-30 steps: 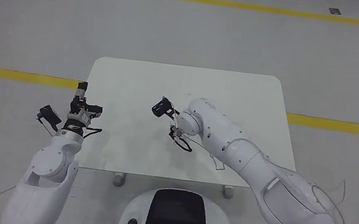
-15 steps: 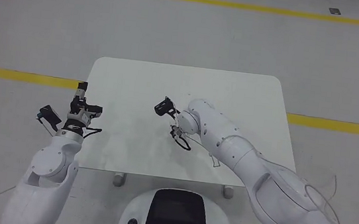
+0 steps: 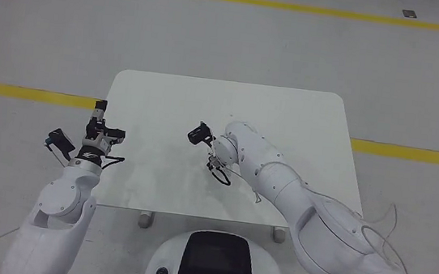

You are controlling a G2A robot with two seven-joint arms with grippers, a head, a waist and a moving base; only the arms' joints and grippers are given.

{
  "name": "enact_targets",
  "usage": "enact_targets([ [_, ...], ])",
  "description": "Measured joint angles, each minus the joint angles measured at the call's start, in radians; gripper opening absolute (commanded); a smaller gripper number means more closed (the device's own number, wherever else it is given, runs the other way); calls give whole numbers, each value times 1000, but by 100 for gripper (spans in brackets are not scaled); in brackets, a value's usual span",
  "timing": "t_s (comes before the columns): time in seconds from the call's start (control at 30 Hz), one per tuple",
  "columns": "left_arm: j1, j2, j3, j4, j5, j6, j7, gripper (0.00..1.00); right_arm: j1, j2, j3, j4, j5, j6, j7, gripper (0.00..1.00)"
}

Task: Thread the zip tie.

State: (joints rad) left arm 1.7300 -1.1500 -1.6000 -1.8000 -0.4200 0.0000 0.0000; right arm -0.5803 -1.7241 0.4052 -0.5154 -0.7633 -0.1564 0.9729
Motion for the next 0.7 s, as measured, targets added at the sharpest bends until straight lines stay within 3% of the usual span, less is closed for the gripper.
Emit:
enact_targets([
  [0.33,0,0,0,0,0,0,0,100,20,-62,-10,112,5,-20,-14,22],
  [0.7,0,0,0,0,0,0,0,100,35,-110,-12,204,-4,-10,-25,20],
])
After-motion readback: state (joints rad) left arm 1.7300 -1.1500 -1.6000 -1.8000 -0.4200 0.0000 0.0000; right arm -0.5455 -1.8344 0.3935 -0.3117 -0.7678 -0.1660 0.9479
